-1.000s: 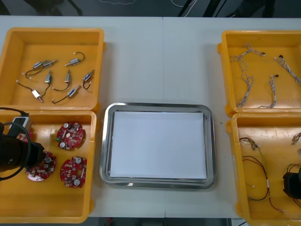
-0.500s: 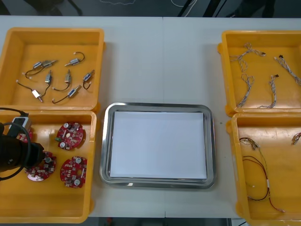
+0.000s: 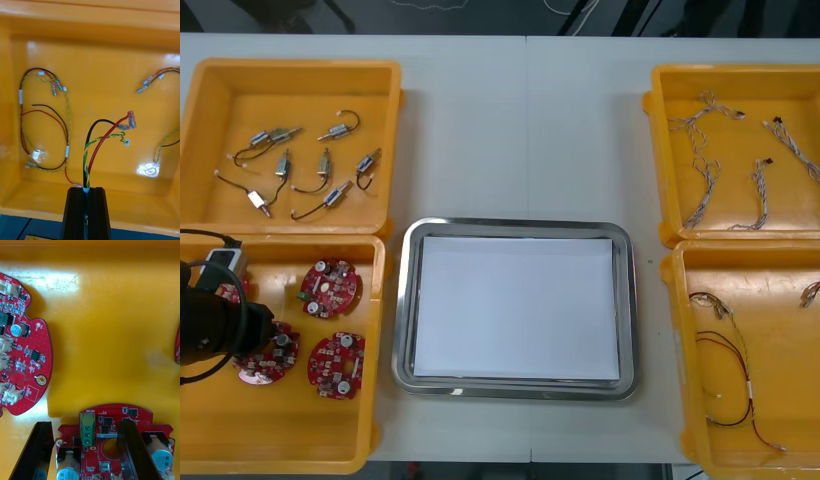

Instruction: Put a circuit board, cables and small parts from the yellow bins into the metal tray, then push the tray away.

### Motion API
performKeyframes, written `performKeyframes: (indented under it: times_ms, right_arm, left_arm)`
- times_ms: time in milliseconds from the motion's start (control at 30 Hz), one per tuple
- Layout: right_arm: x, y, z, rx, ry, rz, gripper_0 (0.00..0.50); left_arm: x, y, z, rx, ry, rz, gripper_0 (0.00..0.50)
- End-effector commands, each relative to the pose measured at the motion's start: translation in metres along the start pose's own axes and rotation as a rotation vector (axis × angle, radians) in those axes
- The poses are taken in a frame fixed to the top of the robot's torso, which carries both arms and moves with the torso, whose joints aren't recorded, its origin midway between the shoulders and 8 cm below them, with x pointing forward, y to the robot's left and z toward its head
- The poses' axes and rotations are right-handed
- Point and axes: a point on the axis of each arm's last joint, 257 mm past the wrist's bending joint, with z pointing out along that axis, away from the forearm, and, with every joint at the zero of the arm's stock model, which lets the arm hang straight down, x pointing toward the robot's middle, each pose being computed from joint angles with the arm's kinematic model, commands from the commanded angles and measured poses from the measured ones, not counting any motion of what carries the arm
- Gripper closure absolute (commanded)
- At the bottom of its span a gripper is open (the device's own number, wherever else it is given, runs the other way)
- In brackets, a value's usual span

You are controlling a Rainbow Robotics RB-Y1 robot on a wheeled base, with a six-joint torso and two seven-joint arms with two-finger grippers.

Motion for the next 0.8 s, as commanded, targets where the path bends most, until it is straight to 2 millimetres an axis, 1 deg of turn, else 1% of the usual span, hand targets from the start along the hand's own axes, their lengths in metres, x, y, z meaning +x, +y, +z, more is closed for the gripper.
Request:
performKeyframes:
  times_ms: [33, 100, 200, 267, 300, 333, 367, 400, 433, 467, 500, 567, 700, 733, 767, 800]
  right_arm:
    - [-0.030, 0.011, -0.022, 0.005, -0.053, -0.121, 0.500]
    - [-0.034, 0.018, -0.021, -0.006, -0.057, -0.145, 0.500]
    - [-0.046, 0.027, -0.026, -0.008, -0.076, -0.196, 0.500]
    - [-0.050, 0.035, -0.030, -0.011, -0.072, -0.243, 0.500]
    - [-0.050, 0.035, -0.030, -0.011, -0.072, -0.243, 0.500]
    - [-0.048, 0.041, -0.032, -0.021, -0.052, -0.270, 0.500]
    - [-0.048, 0.041, -0.032, -0.021, -0.052, -0.270, 0.500]
    - [-0.046, 0.046, -0.033, -0.036, -0.032, -0.289, 0.500]
    - [-0.047, 0.050, -0.035, -0.044, -0.034, -0.300, 0.500]
    - [-0.048, 0.052, -0.036, -0.050, -0.036, -0.305, 0.500]
    - [-0.049, 0.057, -0.035, -0.063, -0.038, -0.327, 0.500]
    - [-0.046, 0.063, -0.032, -0.073, -0.025, -0.346, 0.500]
    - [-0.047, 0.073, -0.029, -0.075, -0.027, -0.386, 0.500]
    - [-0.048, 0.080, -0.027, -0.076, -0.030, -0.414, 0.500]
    - [-0.049, 0.082, -0.027, -0.074, -0.031, -0.425, 0.500]
    - [-0.049, 0.090, -0.027, -0.080, -0.034, -0.450, 0.500]
  left_arm:
    - [0.013, 0.013, 0.002, -0.041, 0.022, 0.108, 0.000]
    - [0.013, 0.012, 0.002, -0.040, 0.023, 0.106, 0.000]
    - [0.012, 0.012, 0.002, -0.038, 0.022, 0.105, 0.000]
    - [0.013, 0.012, 0.002, -0.038, 0.024, 0.106, 0.000]
    - [0.013, 0.012, 0.002, -0.038, 0.024, 0.106, 0.000]
    - [0.013, 0.011, 0.002, -0.037, 0.023, 0.106, 0.048]
    - [0.013, 0.011, 0.002, -0.037, 0.023, 0.106, 0.048]
    - [0.013, 0.011, 0.002, -0.037, 0.023, 0.106, 0.122]
    - [0.012, 0.011, 0.002, -0.035, 0.022, 0.106, 0.209]
    - [0.012, 0.011, 0.002, -0.035, 0.022, 0.106, 0.268]
    - [0.013, 0.011, 0.002, -0.034, 0.024, 0.103, 0.499]
    - [0.012, 0.010, 0.002, -0.033, 0.021, 0.104, 0.500]
    - [0.013, 0.010, 0.002, -0.031, 0.024, 0.103, 0.500]
    - [0.013, 0.010, 0.002, -0.031, 0.024, 0.103, 0.500]
    - [0.013, 0.010, 0.002, -0.031, 0.024, 0.103, 0.500]
    - [0.013, 0.010, 0.002, -0.031, 0.024, 0.103, 0.500]
